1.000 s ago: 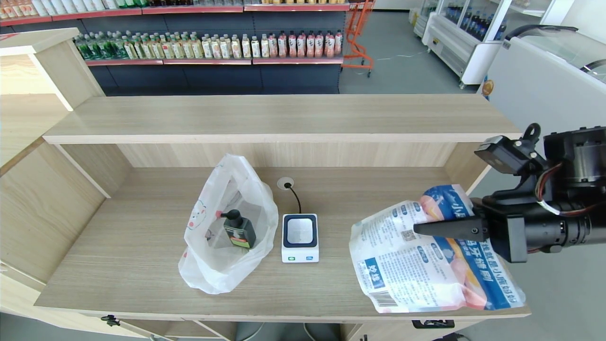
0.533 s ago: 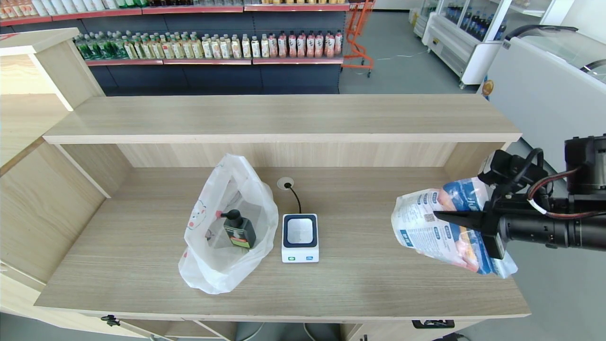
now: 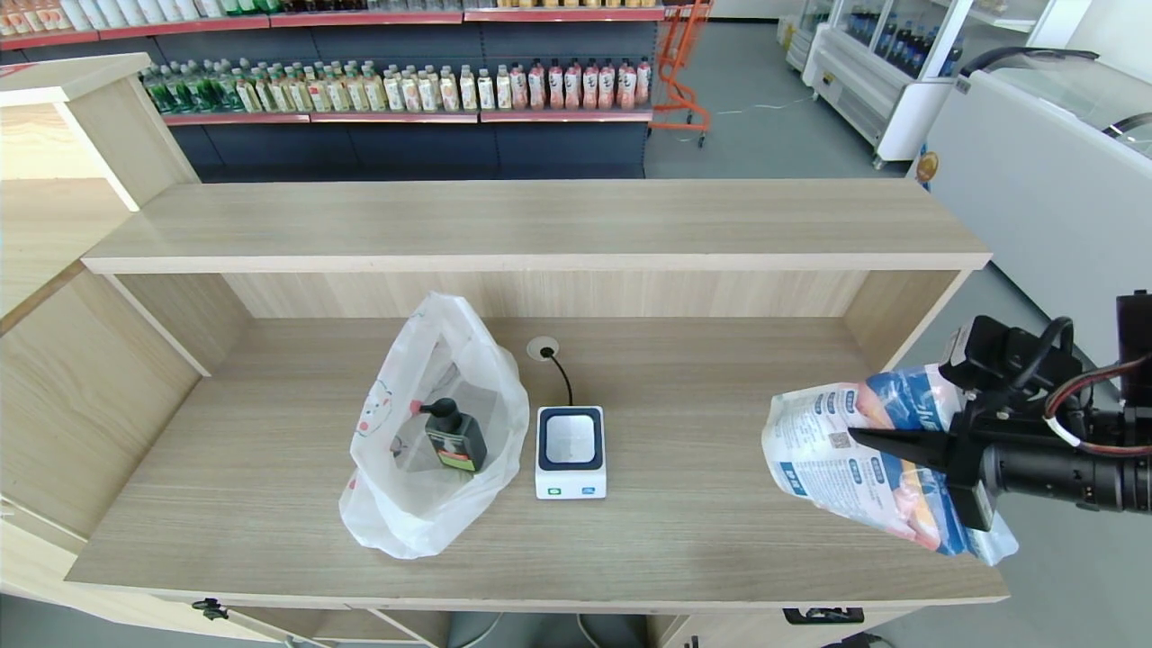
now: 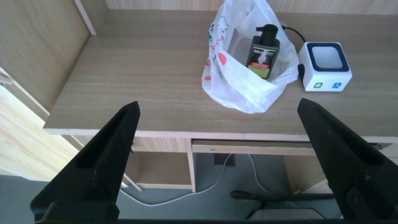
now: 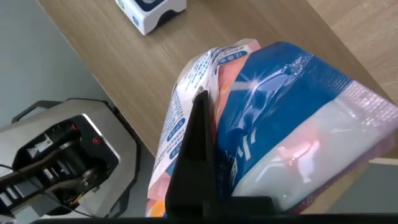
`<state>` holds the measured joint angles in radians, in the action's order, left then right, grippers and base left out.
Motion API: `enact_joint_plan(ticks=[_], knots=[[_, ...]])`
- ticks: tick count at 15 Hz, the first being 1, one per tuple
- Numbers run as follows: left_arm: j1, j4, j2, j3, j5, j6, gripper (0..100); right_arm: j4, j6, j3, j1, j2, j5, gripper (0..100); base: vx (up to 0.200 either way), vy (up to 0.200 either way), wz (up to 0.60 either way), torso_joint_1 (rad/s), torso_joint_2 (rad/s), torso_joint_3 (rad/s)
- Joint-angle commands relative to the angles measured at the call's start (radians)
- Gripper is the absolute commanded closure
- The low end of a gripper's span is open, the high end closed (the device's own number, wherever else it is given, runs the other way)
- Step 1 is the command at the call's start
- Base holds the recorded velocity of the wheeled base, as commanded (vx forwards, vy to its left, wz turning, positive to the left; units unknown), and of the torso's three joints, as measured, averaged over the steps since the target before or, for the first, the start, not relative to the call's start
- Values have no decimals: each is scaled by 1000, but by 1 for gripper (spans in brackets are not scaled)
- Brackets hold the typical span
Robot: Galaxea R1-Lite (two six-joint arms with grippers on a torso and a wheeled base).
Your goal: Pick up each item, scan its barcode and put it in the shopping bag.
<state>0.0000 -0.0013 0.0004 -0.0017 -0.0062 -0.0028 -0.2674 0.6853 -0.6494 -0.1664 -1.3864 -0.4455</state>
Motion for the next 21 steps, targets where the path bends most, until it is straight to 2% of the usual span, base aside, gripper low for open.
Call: enact_joint_plan(ticks=[1,3,9,12,14,18,21], knots=[[0,0,0,0,0,0,0,1,-4,5,-1,20,-4,100,0,0,0,0,0,0],[0,0,0,0,0,0,0,1,-12,19,-1,38,-16,100,0,0,0,0,0,0],[0,0,0,0,0,-2,0,-1,-75,11,2,20,-27,100,0,200,0,-2,2,3],[0,0,0,0,0,-3,0,-6,-67,-1,45,-31,-19,100,0,200,0,12,5,-1],[0,0,0,0,0,0,0,-55,-69,-9,71,-76,-21,100,0,200,0,-7,-2,7],[0,0,0,0,0,-3,0,-136,-49,-105,76,-227,-15,100,0,0,0,0,0,0],[0,0,0,0,0,-3,0,-237,51,-173,67,-373,-64,100,0,0,0,0,0,0]])
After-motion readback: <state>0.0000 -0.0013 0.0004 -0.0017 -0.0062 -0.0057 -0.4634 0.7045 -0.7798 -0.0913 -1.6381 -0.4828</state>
